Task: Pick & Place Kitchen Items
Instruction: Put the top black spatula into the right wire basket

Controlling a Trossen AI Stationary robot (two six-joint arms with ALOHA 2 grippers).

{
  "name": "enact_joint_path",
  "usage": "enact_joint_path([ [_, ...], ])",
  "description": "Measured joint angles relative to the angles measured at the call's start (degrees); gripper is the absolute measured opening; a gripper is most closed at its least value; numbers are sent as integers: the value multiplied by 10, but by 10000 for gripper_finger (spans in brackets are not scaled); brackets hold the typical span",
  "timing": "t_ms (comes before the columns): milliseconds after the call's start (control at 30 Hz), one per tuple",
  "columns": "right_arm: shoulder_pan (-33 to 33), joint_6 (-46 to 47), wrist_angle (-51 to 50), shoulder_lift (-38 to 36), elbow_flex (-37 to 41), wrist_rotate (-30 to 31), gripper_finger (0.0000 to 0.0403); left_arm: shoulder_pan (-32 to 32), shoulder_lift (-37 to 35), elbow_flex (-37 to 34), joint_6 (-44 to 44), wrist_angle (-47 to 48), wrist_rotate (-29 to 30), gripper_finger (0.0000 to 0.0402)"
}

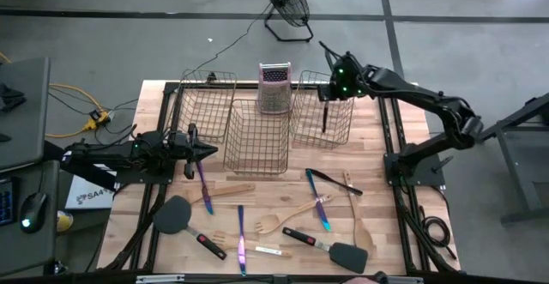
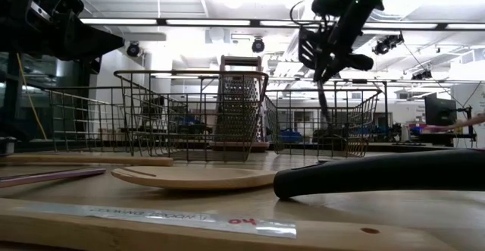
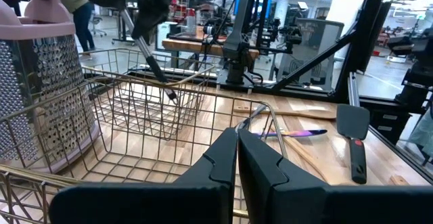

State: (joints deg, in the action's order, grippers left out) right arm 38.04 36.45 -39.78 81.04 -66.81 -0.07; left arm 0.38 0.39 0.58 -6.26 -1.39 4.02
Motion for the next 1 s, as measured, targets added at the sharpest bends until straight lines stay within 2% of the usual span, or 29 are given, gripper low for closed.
enact_joint_path([
  [133, 0, -32, -8, 5, 0, -6, 52, 0, 0, 0, 0, 0, 0, 15],
  [300, 0, -50, -14, 20, 0, -43, 52, 0, 0, 0, 0, 0, 0, 15],
  [633, 4, -63, -43, 56, 0, -79, 52, 0, 0, 0, 0, 0, 0, 15],
  [1000, 11, -63, -76, 57, 0, -74, 52, 0, 0, 0, 0, 0, 0, 15],
])
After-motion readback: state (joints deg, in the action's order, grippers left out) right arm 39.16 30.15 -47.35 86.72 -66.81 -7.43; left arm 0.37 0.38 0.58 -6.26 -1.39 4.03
